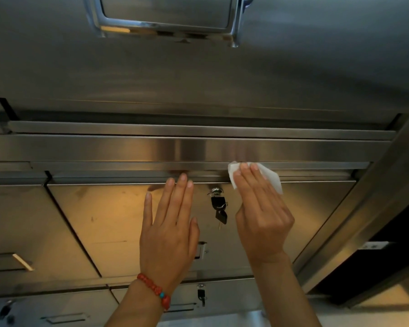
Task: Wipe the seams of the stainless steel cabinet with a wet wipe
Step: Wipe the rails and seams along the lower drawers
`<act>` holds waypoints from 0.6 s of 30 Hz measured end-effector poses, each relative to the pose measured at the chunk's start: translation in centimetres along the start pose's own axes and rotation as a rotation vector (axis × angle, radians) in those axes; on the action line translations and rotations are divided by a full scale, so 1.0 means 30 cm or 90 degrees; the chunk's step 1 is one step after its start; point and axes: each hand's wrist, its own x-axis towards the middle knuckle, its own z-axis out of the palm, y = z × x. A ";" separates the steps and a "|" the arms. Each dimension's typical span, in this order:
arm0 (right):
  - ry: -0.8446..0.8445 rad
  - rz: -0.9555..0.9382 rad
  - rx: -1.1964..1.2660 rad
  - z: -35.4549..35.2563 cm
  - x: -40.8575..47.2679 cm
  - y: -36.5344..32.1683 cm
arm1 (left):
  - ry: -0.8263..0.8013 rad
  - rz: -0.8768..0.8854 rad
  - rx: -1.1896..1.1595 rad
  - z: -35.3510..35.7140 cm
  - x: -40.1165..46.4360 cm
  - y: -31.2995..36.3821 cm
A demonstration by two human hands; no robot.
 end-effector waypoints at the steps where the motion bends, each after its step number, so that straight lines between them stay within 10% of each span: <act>1: 0.000 -0.005 -0.002 0.000 0.002 -0.003 | 0.000 -0.001 0.000 0.001 0.001 0.002; 18: -0.035 -0.062 -0.004 -0.050 0.004 0.107 | 0.015 -0.021 0.007 0.012 0.004 0.025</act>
